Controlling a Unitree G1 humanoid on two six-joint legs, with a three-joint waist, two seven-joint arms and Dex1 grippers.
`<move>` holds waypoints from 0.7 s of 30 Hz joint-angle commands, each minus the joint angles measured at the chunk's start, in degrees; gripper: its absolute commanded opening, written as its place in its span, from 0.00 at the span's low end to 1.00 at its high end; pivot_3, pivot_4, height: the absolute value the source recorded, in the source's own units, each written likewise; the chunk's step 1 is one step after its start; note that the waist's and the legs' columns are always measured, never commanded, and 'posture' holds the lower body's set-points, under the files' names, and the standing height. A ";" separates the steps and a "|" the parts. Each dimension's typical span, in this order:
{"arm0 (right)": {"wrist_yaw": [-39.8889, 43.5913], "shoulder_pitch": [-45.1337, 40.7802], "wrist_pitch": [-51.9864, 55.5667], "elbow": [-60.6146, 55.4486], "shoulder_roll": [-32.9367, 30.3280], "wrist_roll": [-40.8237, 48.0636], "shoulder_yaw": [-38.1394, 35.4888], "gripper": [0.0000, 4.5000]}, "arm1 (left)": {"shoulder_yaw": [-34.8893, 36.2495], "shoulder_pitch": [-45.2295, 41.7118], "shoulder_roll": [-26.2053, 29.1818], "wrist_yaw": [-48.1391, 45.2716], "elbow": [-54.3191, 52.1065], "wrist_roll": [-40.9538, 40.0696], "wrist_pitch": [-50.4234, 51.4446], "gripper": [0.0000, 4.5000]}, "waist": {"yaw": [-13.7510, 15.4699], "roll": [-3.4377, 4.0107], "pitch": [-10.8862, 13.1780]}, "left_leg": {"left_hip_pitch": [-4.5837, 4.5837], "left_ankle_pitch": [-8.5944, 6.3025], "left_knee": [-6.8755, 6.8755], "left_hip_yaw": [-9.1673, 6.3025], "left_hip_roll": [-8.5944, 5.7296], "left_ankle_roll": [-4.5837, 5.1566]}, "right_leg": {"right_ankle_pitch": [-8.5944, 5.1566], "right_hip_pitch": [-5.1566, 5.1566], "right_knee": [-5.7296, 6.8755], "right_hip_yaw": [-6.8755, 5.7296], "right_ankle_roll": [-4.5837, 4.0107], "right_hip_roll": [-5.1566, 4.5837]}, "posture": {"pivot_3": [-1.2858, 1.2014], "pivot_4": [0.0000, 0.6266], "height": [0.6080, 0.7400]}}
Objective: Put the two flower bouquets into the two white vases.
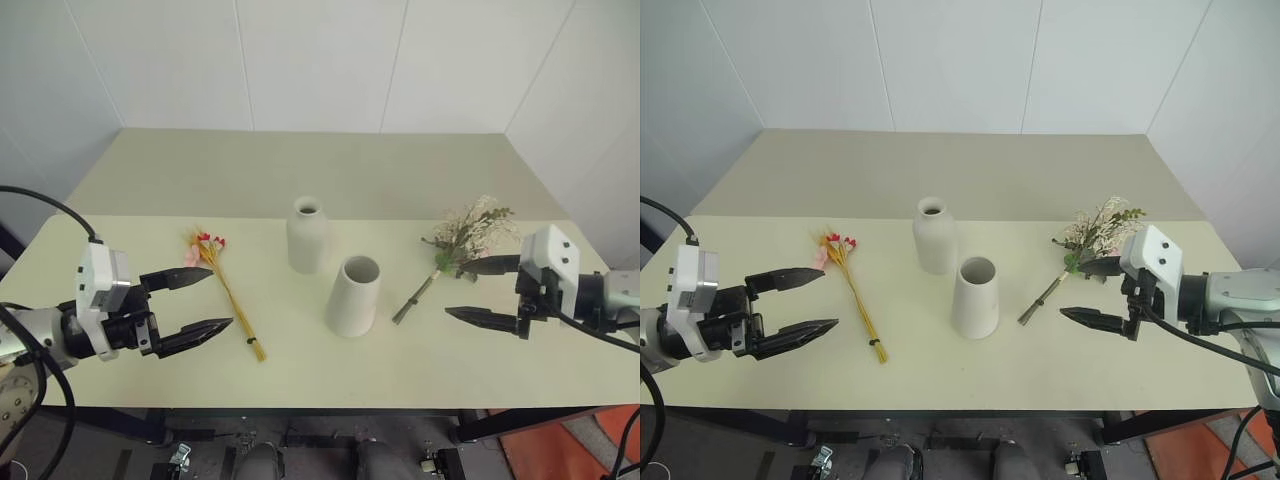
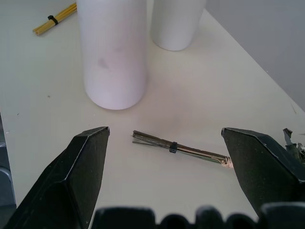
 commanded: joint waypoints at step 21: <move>-1.10 -0.94 -1.32 -0.37 0.74 0.30 0.02 1.00 | -15.88 -33.13 0.53 35.52 6.07 3.49 58.38 0.99 | 0.27 -0.01 0.00 | -0.04 0.00 0.02 -0.05 -0.04 0.00 | -0.02 -0.01 0.03 -0.01 0.13 0.01 | 0.52 0.24 1.00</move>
